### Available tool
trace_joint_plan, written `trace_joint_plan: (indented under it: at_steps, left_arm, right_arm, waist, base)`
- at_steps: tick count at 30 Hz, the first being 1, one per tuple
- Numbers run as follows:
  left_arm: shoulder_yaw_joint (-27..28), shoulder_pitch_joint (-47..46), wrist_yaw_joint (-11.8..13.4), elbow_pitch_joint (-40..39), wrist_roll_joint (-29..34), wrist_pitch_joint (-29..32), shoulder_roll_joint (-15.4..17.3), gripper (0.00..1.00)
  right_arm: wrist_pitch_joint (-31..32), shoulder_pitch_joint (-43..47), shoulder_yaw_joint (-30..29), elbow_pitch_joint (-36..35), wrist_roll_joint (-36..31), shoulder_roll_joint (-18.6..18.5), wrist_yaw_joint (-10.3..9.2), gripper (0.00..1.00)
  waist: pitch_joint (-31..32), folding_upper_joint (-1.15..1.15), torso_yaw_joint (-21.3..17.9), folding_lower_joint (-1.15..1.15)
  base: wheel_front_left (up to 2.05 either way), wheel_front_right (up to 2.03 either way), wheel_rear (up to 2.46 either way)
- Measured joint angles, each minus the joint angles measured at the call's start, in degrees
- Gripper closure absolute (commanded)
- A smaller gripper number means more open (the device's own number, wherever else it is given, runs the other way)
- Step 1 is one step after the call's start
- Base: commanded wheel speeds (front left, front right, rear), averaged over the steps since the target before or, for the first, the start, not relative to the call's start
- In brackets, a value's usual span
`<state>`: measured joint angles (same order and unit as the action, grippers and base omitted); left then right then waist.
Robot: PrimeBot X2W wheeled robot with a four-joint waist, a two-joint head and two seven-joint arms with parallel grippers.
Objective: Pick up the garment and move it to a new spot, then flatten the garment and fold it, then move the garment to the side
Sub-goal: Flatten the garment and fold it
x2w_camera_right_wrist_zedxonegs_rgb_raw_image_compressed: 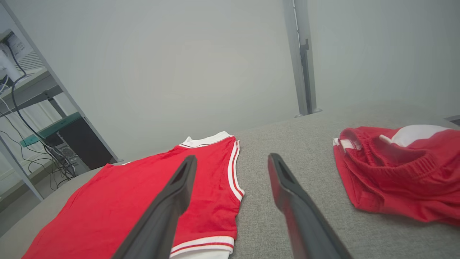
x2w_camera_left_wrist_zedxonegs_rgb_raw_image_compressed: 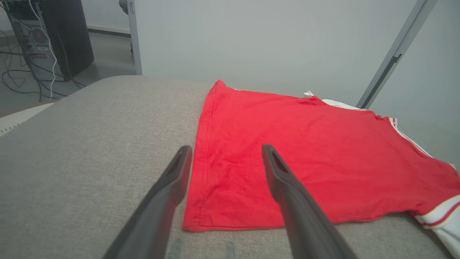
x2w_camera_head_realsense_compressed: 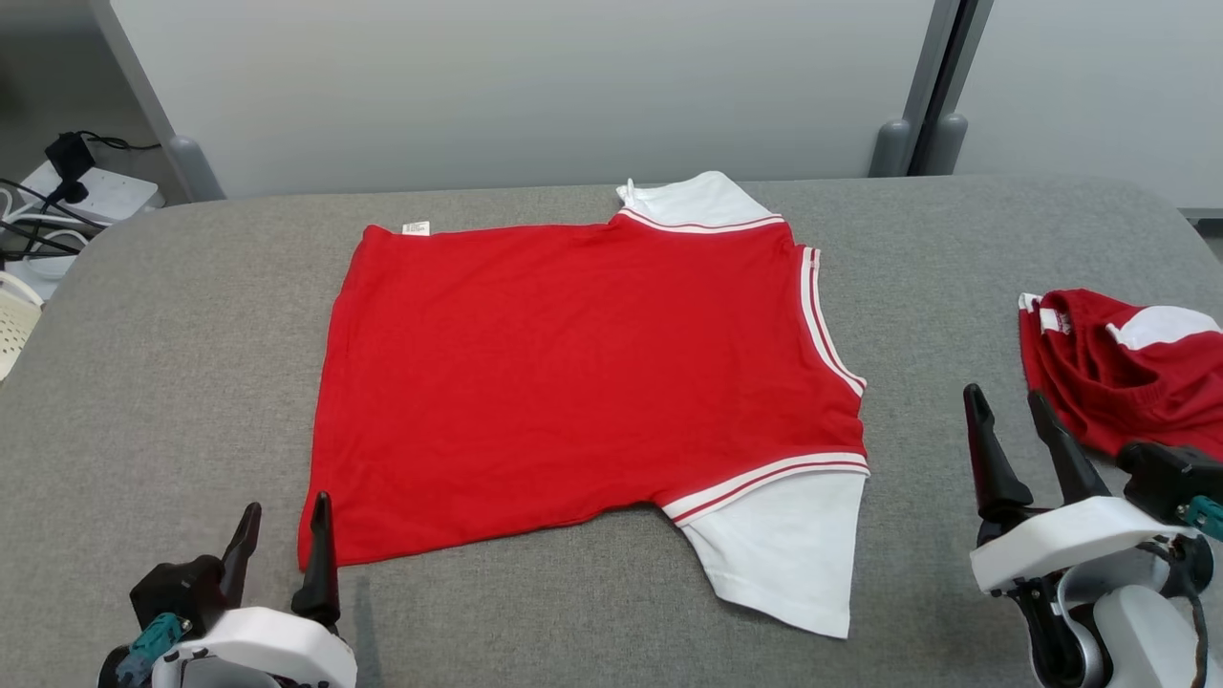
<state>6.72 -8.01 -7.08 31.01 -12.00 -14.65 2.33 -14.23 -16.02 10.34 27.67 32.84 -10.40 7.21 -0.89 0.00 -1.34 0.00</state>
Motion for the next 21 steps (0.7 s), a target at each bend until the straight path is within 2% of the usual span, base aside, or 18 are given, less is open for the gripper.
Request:
trace_joint_plan:
  at_steps: [7, 21]
  left_arm:
    - [0.33, 2.54, 0.05, -3.42, 1.33, 0.0, -0.15, 0.0]
    - [-2.5, 7.34, 3.07, -10.15, 1.35, -0.01, -0.11, 0.0]
  right_arm:
    - [-0.01, 2.55, -3.87, -3.2, -8.77, 3.2, 0.0, 0.0]
    - [-0.01, 8.87, -4.78, -5.47, -19.87, 5.65, 0.01, 0.0]
  waist:
    - [1.0, 0.0, 0.43, 0.0]
    - [2.22, 0.0, 1.89, 0.0]
  base:
    - [0.0, 0.0, 0.0]
    - [0.0, 0.0, 0.0]
